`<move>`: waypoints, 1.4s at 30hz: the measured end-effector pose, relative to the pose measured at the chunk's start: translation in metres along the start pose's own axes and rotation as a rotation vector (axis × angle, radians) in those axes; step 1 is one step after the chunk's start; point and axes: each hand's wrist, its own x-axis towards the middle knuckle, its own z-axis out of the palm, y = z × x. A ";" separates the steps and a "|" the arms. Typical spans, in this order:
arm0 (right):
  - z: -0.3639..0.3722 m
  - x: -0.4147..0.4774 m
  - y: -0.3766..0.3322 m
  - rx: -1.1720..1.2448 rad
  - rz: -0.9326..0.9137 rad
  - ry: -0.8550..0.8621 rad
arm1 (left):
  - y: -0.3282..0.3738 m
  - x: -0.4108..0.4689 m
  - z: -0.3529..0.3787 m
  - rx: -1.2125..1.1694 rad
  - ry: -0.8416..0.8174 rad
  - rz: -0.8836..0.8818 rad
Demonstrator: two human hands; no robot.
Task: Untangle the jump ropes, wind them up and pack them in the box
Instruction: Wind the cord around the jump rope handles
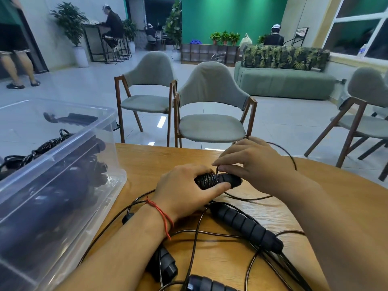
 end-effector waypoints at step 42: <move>0.025 0.000 -0.019 0.140 -0.247 0.311 | -0.014 0.008 0.004 -0.247 0.043 -0.223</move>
